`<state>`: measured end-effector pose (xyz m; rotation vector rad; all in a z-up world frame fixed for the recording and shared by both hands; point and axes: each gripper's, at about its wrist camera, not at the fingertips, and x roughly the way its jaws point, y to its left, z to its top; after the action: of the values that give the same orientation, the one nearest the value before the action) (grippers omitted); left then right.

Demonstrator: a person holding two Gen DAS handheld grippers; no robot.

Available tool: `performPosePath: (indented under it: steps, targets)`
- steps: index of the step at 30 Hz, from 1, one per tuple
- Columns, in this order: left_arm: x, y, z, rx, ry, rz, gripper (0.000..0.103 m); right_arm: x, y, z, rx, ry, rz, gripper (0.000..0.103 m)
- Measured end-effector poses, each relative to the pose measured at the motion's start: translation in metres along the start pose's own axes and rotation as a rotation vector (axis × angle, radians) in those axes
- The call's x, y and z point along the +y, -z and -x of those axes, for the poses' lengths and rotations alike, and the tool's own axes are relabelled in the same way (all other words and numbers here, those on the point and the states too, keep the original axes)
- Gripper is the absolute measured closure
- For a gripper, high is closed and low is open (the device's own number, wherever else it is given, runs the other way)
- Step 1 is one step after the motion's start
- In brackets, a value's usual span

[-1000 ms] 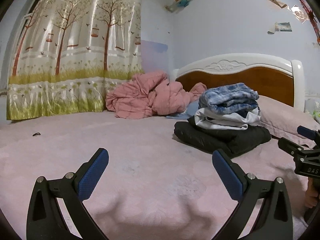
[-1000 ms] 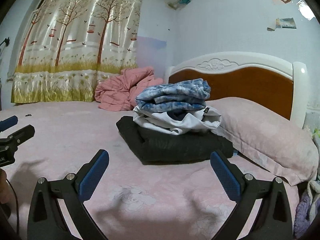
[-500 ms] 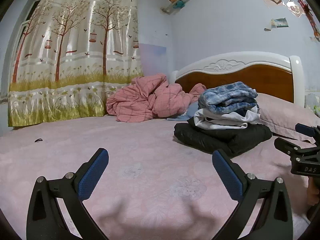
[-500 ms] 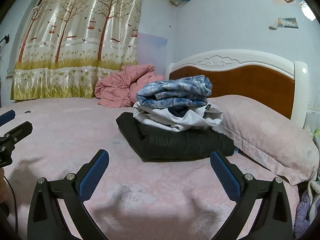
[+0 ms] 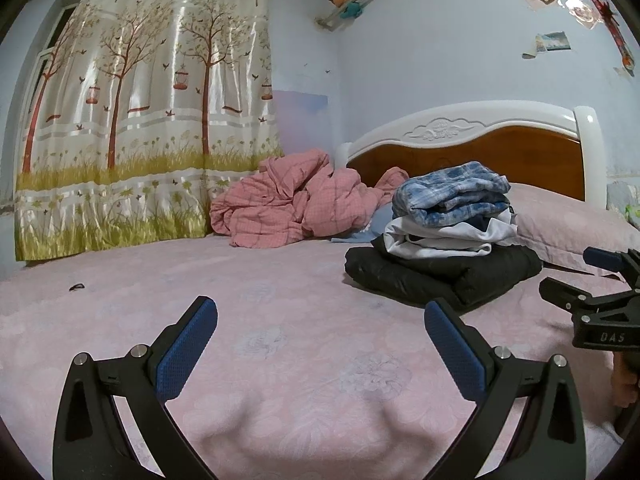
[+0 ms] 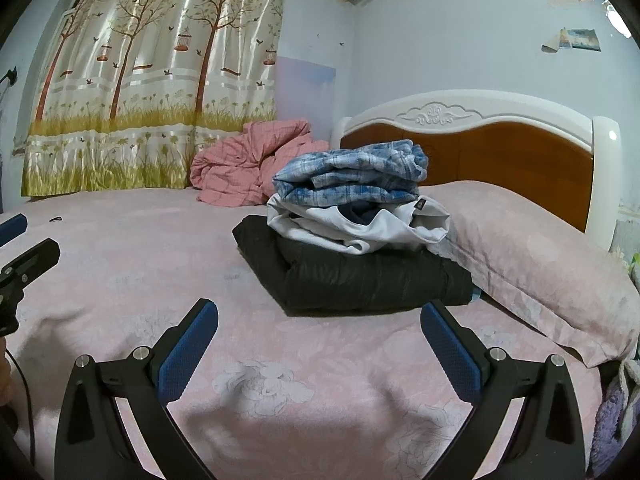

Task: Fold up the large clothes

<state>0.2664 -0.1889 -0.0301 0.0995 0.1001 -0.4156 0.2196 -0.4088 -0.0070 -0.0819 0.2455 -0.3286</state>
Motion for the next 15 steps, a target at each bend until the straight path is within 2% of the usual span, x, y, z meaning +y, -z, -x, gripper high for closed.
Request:
performPosePath:
  steps: [5, 15]
  targets:
    - [-0.0022, -0.0004, 0.0034, -0.024, -0.009, -0.008, 0.0, -0.0011, -0.0003, -0.001, -0.01, 0.003, 0.008, 0.001]
    - [0.0001, -0.0007, 0.0023, -0.02, -0.008, -0.001, 0.0, -0.0046, -0.0016, -0.0003, -0.014, 0.001, -0.014, 0.001]
